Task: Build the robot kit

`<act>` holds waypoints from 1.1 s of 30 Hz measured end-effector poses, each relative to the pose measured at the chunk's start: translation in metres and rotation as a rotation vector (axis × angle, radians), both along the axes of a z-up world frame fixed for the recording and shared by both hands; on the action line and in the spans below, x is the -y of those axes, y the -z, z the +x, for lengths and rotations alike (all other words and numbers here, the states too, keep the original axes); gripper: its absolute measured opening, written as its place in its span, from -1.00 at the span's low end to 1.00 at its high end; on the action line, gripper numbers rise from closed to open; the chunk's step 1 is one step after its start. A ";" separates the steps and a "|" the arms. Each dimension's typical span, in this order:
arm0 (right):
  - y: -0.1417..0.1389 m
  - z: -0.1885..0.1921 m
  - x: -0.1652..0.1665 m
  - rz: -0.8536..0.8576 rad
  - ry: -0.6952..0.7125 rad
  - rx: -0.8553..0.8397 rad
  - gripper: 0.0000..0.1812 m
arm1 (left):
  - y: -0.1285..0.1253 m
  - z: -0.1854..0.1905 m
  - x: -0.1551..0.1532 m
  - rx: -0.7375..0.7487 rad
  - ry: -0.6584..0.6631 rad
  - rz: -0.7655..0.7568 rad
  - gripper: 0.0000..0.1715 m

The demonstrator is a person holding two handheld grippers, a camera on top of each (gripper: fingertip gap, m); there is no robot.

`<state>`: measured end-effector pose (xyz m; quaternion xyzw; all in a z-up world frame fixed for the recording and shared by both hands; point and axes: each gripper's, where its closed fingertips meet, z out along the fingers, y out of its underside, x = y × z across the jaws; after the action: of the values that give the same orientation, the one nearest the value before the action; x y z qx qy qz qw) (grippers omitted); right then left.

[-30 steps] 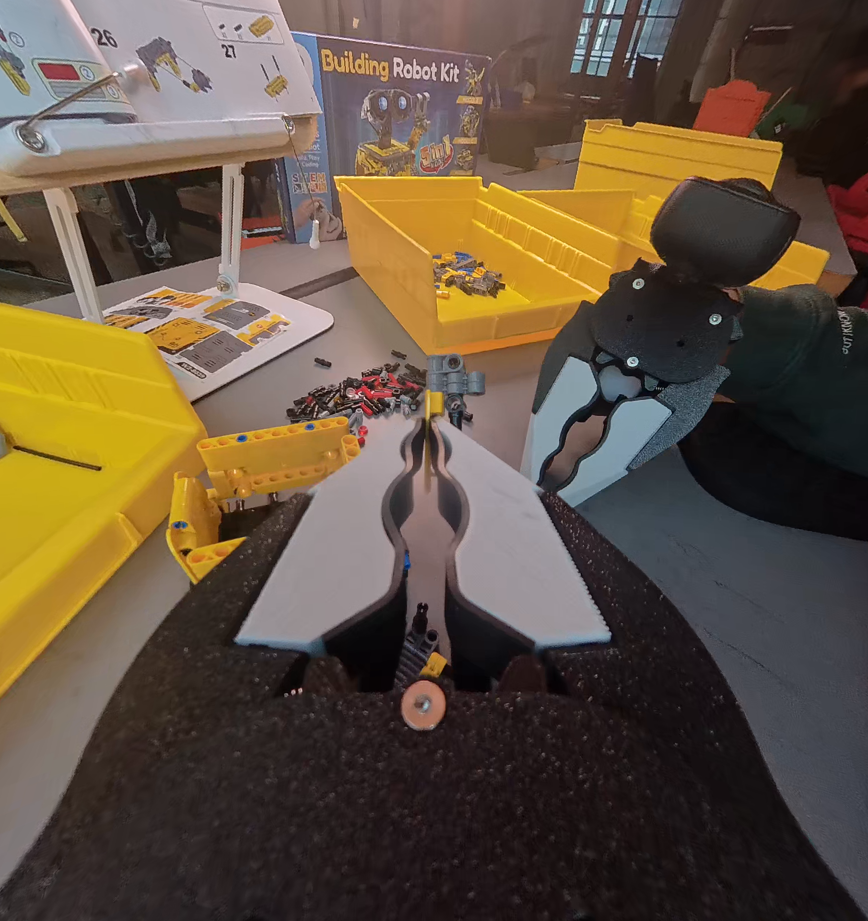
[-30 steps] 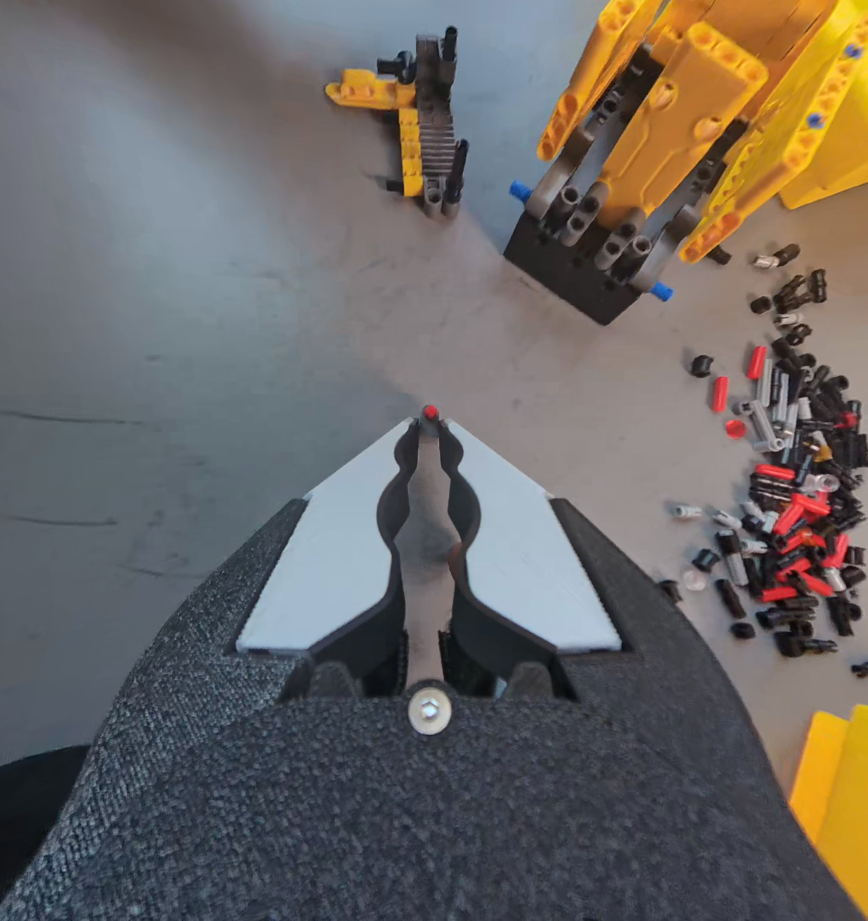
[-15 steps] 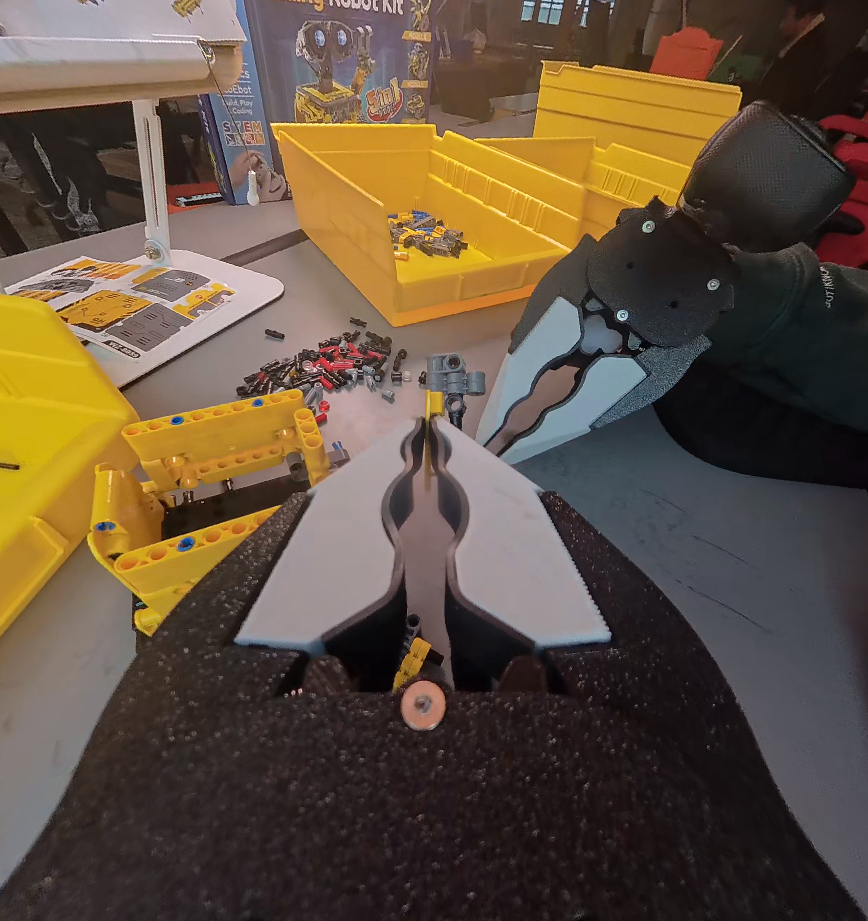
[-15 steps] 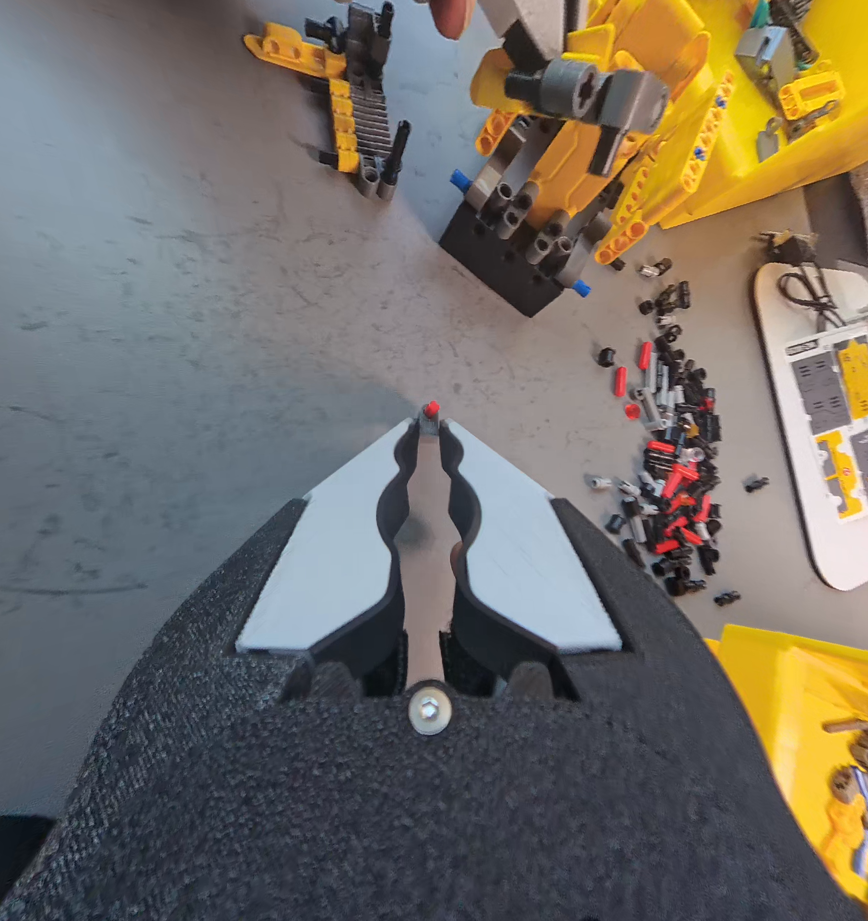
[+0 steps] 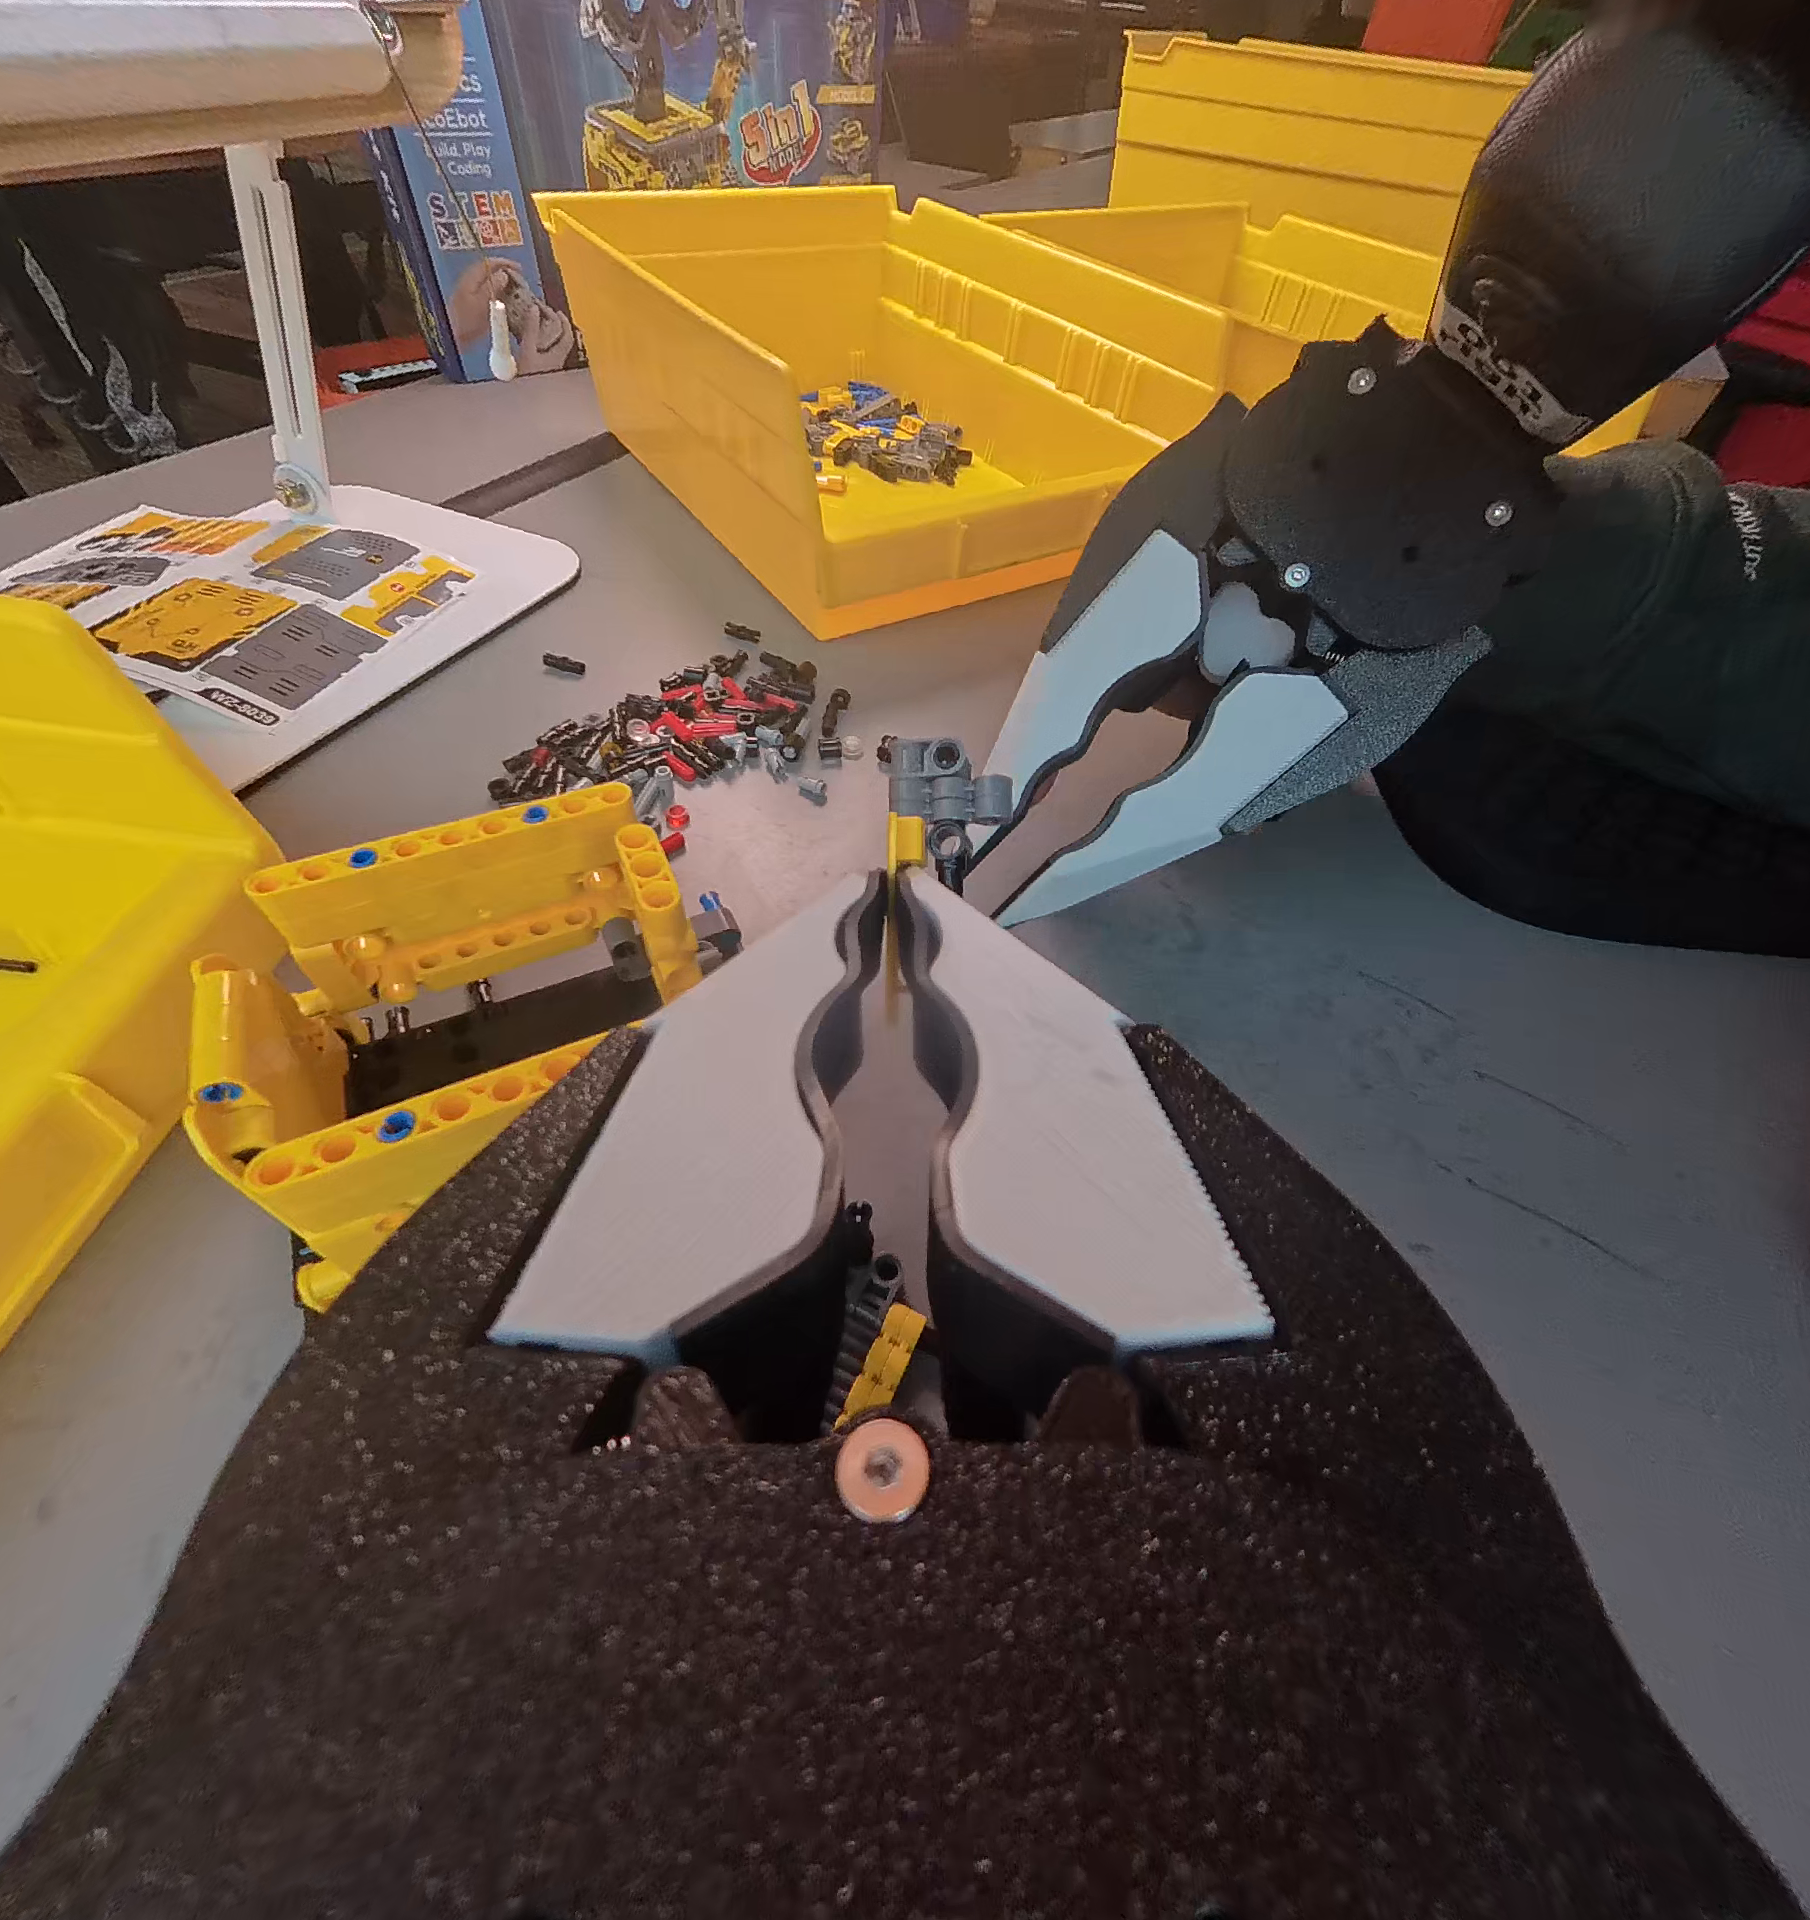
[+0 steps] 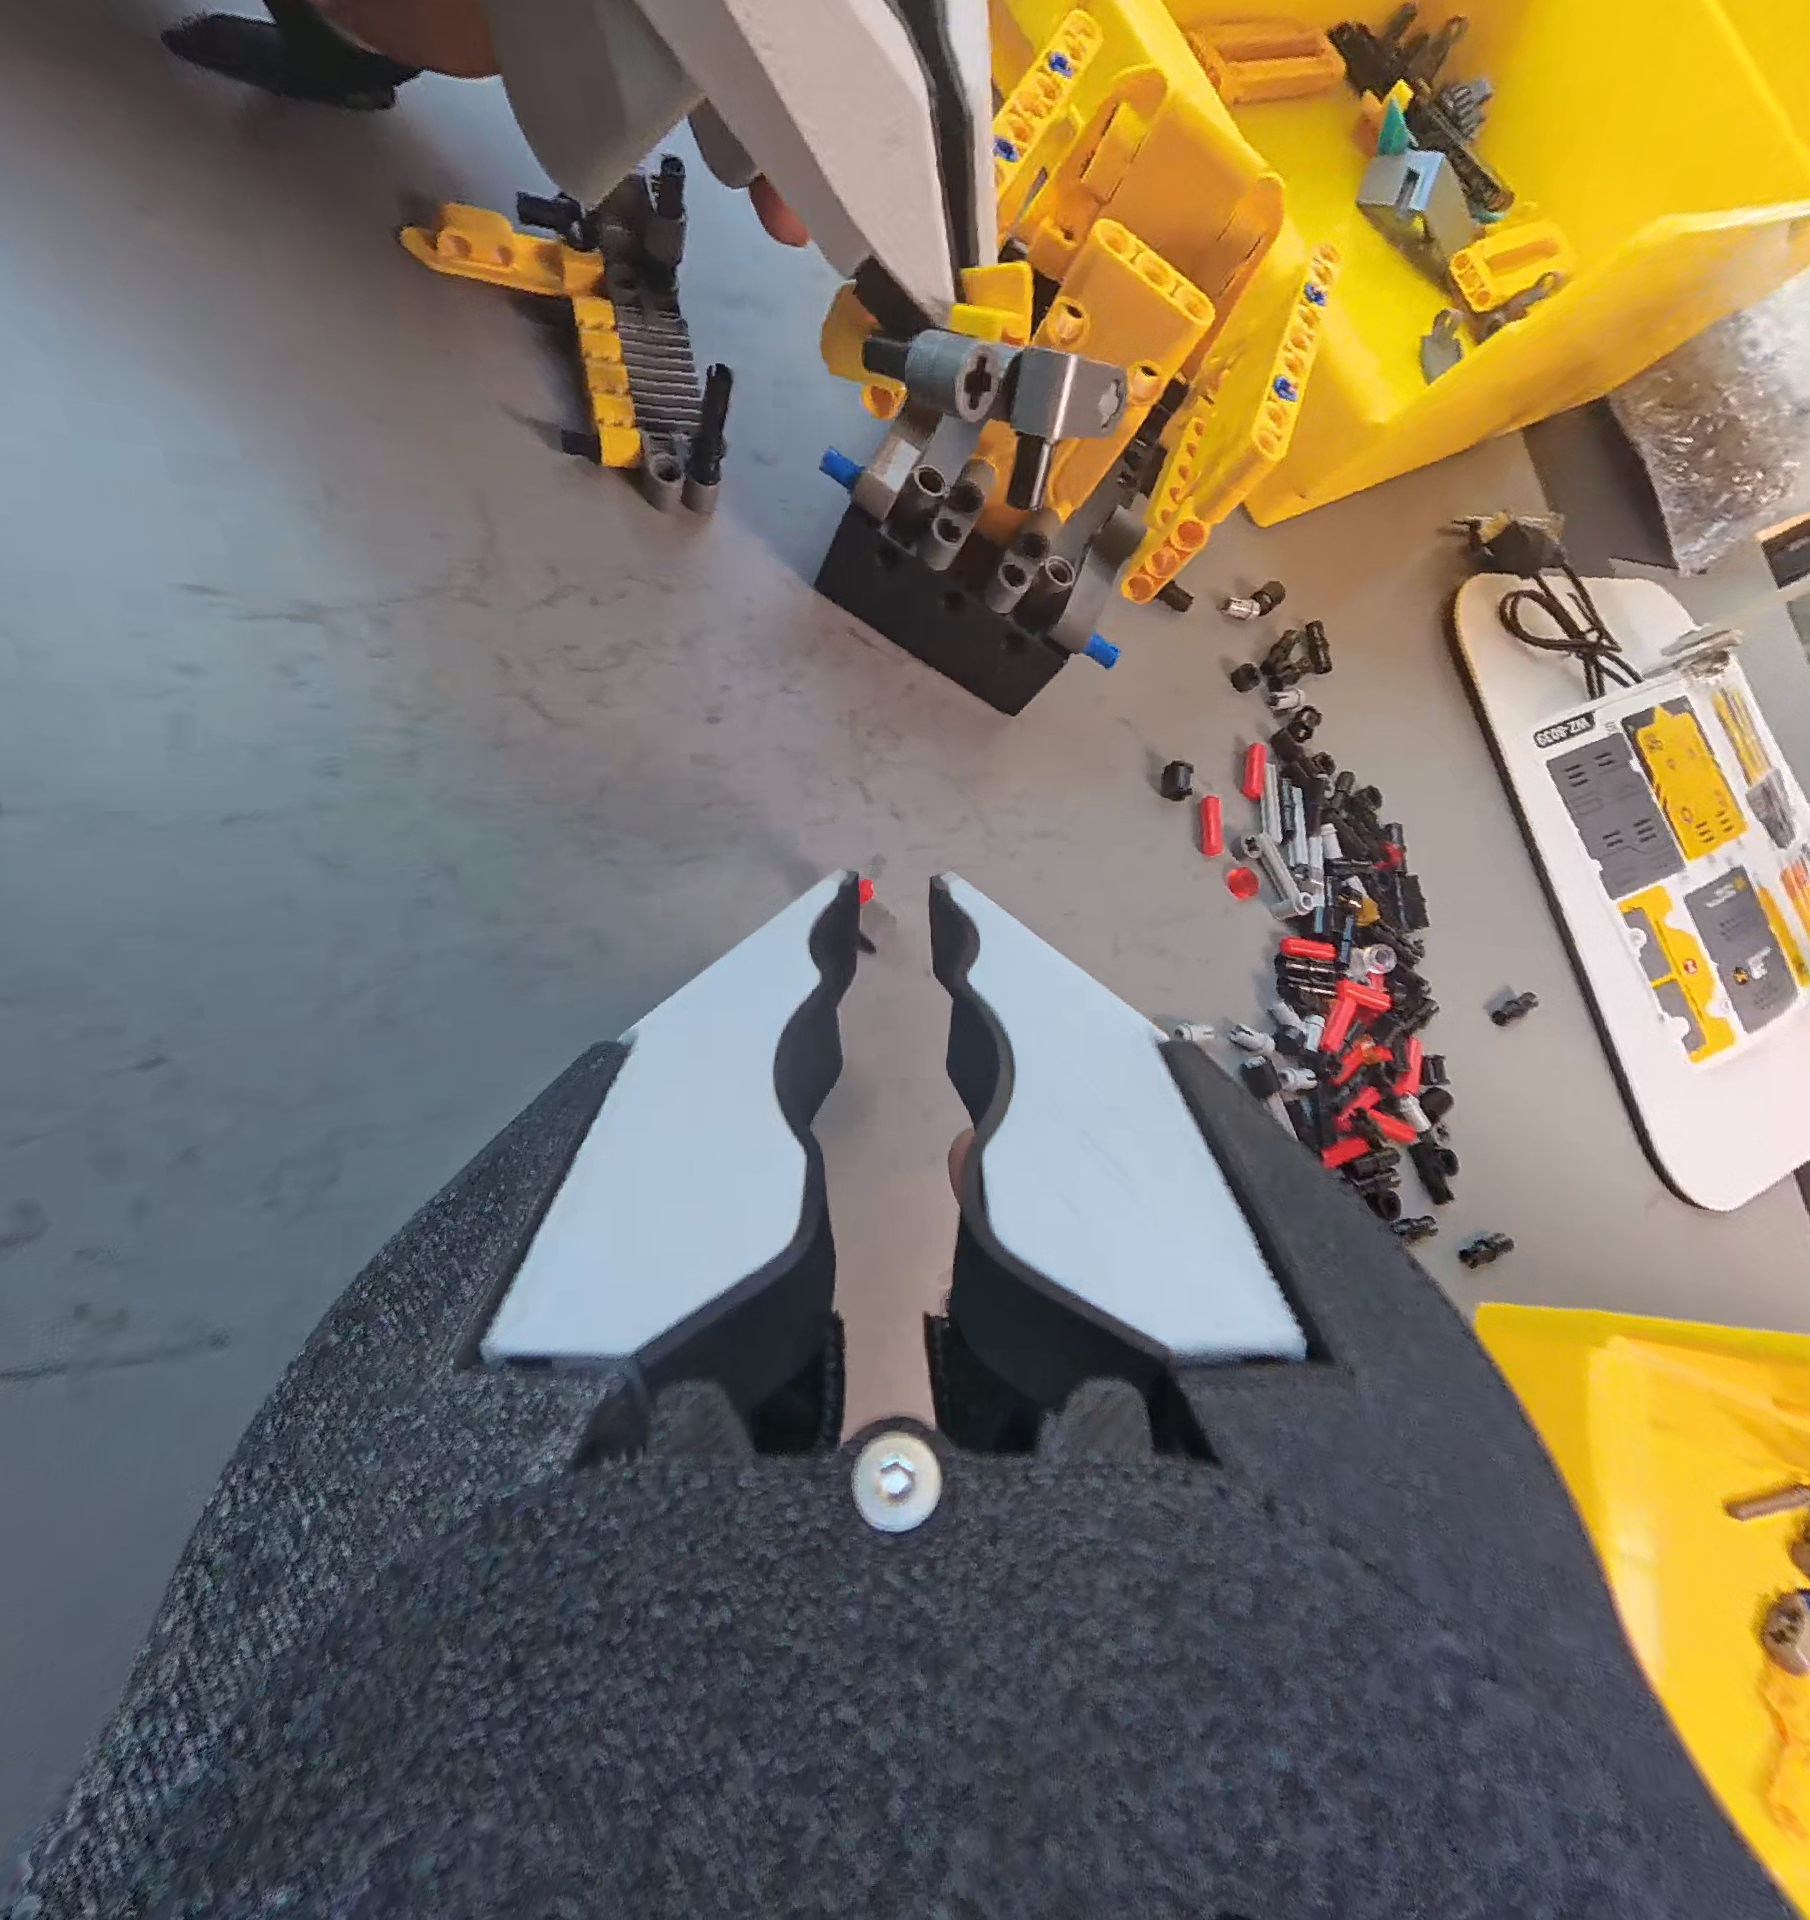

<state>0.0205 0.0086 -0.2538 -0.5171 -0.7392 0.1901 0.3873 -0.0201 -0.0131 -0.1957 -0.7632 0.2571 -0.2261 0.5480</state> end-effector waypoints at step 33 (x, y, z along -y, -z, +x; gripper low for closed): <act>0.016 -0.002 0.013 -0.305 0.113 0.138 -0.75 | 0.005 0.000 0.000 -0.025 0.024 -0.024 -0.99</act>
<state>0.0185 -0.0042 -0.2698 -0.6225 -0.6962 0.2419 0.2630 -0.0198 -0.0130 -0.2011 -0.7693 0.2703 -0.2262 0.5328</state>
